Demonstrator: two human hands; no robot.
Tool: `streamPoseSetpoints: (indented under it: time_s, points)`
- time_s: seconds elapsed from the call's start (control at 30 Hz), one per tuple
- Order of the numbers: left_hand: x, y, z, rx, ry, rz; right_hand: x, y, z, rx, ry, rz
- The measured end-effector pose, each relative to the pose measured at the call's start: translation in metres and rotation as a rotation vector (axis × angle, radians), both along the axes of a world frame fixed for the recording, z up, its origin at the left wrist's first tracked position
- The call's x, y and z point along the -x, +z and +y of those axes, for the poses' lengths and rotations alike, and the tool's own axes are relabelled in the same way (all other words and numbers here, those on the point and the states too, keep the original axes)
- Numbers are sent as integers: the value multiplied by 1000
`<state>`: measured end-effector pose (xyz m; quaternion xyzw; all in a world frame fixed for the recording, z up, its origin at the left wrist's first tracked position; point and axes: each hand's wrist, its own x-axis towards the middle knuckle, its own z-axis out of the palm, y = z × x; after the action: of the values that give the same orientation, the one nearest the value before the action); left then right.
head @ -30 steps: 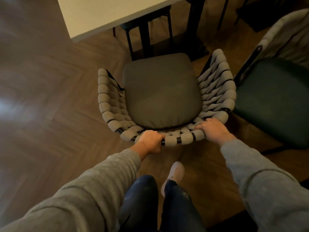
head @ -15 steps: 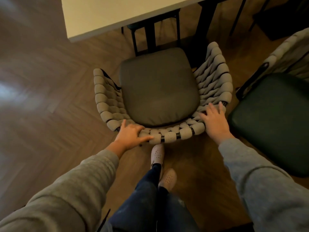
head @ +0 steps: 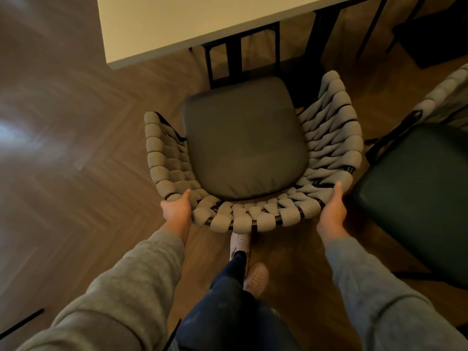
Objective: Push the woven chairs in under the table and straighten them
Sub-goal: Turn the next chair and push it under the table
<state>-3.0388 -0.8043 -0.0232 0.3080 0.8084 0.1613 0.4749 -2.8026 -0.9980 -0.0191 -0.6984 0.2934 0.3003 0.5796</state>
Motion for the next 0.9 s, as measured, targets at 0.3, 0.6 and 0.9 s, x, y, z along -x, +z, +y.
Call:
streamPoseSetpoints:
  time_s: [0.3, 0.6, 0.9]
  points:
    - [0, -4, 14, 54, 1, 25, -16, 7, 35, 396, 180, -164]
    - [-37, -10, -8, 54, -1, -19, -84, 25, 61, 416, 321, -337]
    - [-91, -14, -15, -42, -42, 38, -137, 9, 56, 466, 433, -344]
